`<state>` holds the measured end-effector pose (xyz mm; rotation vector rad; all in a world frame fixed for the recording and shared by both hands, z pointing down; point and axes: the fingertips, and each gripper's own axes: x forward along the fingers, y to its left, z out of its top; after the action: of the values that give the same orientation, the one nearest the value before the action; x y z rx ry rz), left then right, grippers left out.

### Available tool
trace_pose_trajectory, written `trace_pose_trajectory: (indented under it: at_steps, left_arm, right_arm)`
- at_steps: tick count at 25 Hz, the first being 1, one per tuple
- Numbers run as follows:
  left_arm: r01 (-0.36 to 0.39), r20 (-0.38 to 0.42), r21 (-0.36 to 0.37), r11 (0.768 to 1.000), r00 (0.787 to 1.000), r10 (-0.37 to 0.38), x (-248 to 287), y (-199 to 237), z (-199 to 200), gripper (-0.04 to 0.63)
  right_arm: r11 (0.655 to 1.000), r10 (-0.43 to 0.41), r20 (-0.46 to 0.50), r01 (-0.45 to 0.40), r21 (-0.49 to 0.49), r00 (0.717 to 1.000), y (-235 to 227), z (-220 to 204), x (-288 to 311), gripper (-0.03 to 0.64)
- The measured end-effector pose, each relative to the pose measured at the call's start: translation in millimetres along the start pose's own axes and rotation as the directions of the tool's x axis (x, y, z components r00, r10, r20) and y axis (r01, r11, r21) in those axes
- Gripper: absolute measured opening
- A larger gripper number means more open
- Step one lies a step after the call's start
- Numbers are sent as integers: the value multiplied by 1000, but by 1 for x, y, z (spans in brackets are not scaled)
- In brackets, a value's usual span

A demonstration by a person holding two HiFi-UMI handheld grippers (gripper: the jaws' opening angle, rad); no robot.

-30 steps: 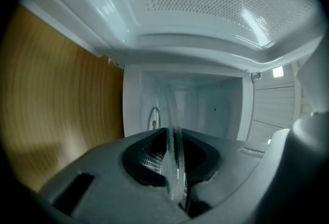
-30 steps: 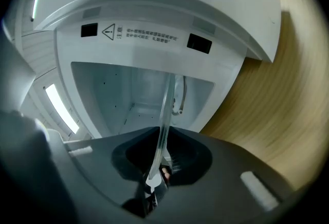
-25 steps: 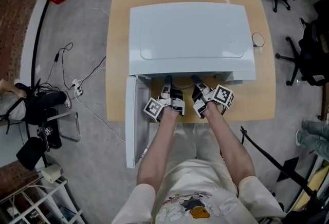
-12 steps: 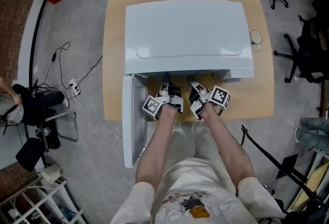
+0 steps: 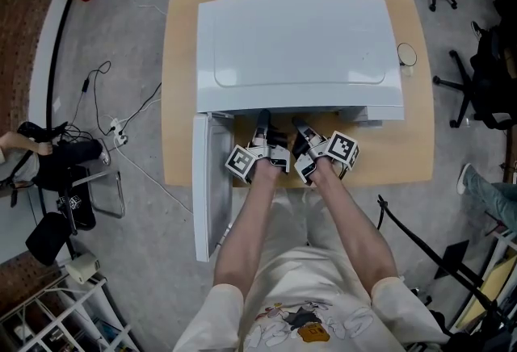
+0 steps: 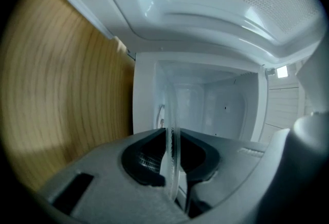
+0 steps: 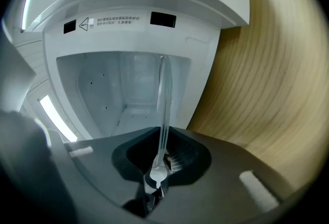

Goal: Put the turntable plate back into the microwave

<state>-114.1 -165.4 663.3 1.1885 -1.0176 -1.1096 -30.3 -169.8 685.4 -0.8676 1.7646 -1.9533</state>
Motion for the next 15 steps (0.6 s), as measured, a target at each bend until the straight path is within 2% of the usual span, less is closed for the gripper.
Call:
trace_pose_trajectory:
  at_steps: [1, 3, 5, 8, 10, 15]
  left_arm:
    - [1, -2, -1, 1000, 1000, -1, 0, 0, -1, 32]
    - [2, -6, -3, 1000, 1000, -2, 0, 0, -2, 102]
    - [3, -10, -4, 1000, 1000, -3, 0, 1, -3, 114]
    - [1, -18, -3, 1000, 1000, -1, 0, 2, -6, 112]
    - [-9, -26, 0, 1000, 1000, 9, -1, 4, -8, 69]
    - [-44, -26, -14, 999, 999, 43, -1, 13, -10, 34]
  right_arm:
    - [1000, -7, 6, 7, -2, 1000, -1, 1, 1, 43]
    - [1000, -15, 13, 15, -15, 1000, 0, 6, 3, 38]
    - [1000, -19, 14, 19, -18, 1000, 2, 11, 6, 38]
    - [999, -32, 20, 32, -19, 999, 1, 19, 10, 38]
    - [999, -37, 24, 37, -22, 999, 0, 23, 10, 40]
    - [998, -55, 26, 55, -20, 998, -3, 25, 11, 43]
